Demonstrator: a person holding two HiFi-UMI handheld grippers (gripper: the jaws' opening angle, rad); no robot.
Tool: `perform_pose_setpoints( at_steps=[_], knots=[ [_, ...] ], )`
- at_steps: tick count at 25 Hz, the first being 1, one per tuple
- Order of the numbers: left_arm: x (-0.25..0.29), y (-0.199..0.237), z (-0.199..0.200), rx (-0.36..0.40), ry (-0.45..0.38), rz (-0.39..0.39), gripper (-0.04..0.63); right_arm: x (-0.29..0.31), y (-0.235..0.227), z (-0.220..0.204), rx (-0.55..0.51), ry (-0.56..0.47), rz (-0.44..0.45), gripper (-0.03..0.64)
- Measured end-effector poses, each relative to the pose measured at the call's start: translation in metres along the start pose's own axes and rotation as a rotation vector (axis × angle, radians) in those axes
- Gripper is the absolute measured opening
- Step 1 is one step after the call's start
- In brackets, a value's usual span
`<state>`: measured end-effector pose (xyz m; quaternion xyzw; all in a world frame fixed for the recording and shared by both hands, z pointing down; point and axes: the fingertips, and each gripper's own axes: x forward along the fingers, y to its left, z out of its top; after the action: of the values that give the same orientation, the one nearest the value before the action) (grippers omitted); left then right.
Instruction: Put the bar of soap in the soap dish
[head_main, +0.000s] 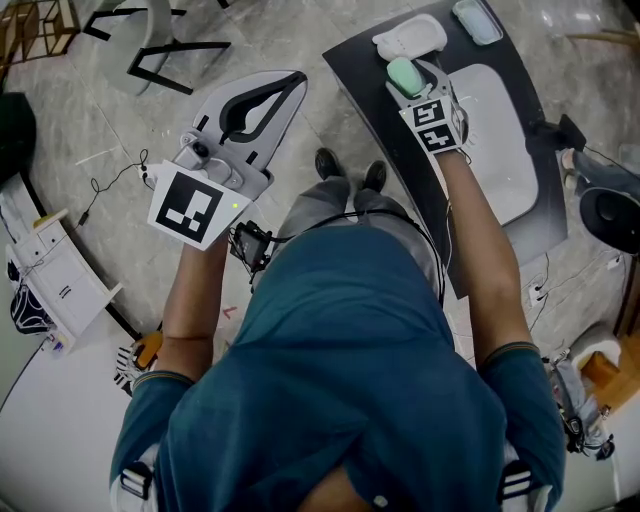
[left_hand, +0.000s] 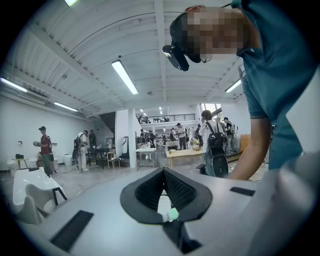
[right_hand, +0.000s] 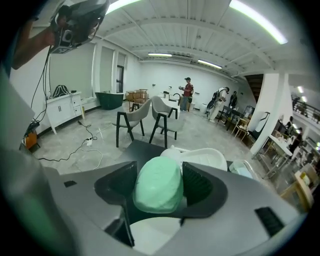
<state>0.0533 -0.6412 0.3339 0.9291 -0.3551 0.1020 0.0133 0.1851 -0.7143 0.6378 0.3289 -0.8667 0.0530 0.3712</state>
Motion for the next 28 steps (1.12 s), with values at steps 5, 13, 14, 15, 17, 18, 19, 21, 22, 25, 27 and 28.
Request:
perform_pose_setpoints(
  at_steps=[5,13,14,15,17,18,19,21,22,25,27,28],
  knots=[
    [-0.012,0.008,0.0,-0.007,-0.003,0.036,0.003,0.003,-0.026,0.012,-0.08,0.017,-0.006,0.295],
    [-0.035,0.037,-0.014,-0.042,0.002,0.123,0.003,0.032,-0.056,0.018,-0.243,0.072,0.067,0.295],
    [-0.036,0.04,-0.019,-0.046,0.005,0.132,0.003,0.038,-0.058,0.017,-0.266,0.073,0.084,0.295],
    [-0.037,0.041,-0.024,-0.05,0.008,0.14,0.003,0.042,-0.06,0.014,-0.286,0.077,0.101,0.295],
    [-0.04,0.043,-0.034,-0.059,0.015,0.154,0.003,0.05,-0.062,0.007,-0.323,0.09,0.138,0.295],
    [-0.041,0.043,-0.038,-0.063,0.017,0.159,0.003,0.053,-0.062,0.003,-0.341,0.1,0.161,0.295],
    [-0.042,0.044,-0.042,-0.067,0.019,0.164,0.003,0.056,-0.062,-0.001,-0.359,0.112,0.186,0.295],
    [-0.043,0.048,-0.047,-0.073,0.022,0.173,0.003,0.06,-0.064,-0.005,-0.403,0.144,0.232,0.295],
    [-0.044,0.05,-0.049,-0.077,0.023,0.178,0.003,0.062,-0.064,-0.007,-0.43,0.158,0.254,0.295],
    [-0.048,0.054,-0.055,-0.086,0.027,0.192,0.003,0.068,-0.06,-0.011,-0.524,0.177,0.322,0.293],
    [-0.051,0.056,-0.058,-0.09,0.031,0.199,0.003,0.07,-0.056,-0.013,-0.597,0.189,0.363,0.293],
    [-0.052,0.057,-0.06,-0.092,0.033,0.203,0.003,0.071,-0.055,-0.013,-0.636,0.196,0.384,0.293]
  ],
)
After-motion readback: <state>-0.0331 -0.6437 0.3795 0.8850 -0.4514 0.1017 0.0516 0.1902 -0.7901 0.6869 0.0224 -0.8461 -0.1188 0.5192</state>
